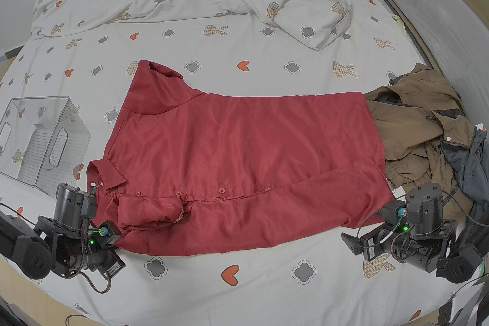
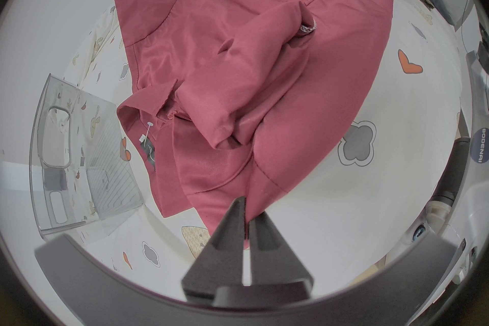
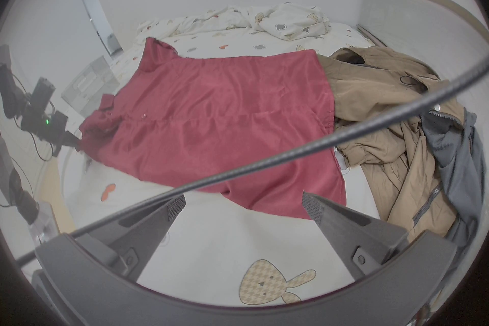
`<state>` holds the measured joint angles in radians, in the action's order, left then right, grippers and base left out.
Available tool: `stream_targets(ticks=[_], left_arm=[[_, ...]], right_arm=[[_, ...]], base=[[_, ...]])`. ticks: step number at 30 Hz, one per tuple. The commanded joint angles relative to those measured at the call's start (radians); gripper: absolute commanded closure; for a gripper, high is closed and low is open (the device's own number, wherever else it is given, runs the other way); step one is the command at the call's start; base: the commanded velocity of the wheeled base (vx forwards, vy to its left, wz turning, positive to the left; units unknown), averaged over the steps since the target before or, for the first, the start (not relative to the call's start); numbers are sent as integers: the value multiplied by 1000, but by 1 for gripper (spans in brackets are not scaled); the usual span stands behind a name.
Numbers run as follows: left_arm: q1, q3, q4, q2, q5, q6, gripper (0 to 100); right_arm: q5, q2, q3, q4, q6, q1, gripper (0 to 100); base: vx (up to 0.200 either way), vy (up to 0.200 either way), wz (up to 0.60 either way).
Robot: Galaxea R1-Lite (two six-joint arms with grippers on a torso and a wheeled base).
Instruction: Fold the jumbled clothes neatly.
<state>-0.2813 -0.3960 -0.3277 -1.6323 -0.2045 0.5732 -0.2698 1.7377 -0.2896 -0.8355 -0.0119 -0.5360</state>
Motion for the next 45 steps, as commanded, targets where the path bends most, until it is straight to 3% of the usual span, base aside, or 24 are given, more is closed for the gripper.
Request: stream_targets(ticks=[1,10,27,28,45], left_arm=[[25,5,1,39,-9,1,100],[56,28,1,58,-10,1,100],[57,26,-1,60,-10,1,100],[57,26,-1,60,-10,1,100],[57,31,1,63,-10,1,100]], right_arm=[[-2,108,6,-79,59,40,0],[-2,97,20,-111,139,126,0],[0,123,6,-112,144,122,0],[0,123,6,-112,144,123,100],[0,22,101,-112,141,125,100]], base=[[0,0,0],[0,0,0],[0,0,0],[0,0,0],[0,0,0]])
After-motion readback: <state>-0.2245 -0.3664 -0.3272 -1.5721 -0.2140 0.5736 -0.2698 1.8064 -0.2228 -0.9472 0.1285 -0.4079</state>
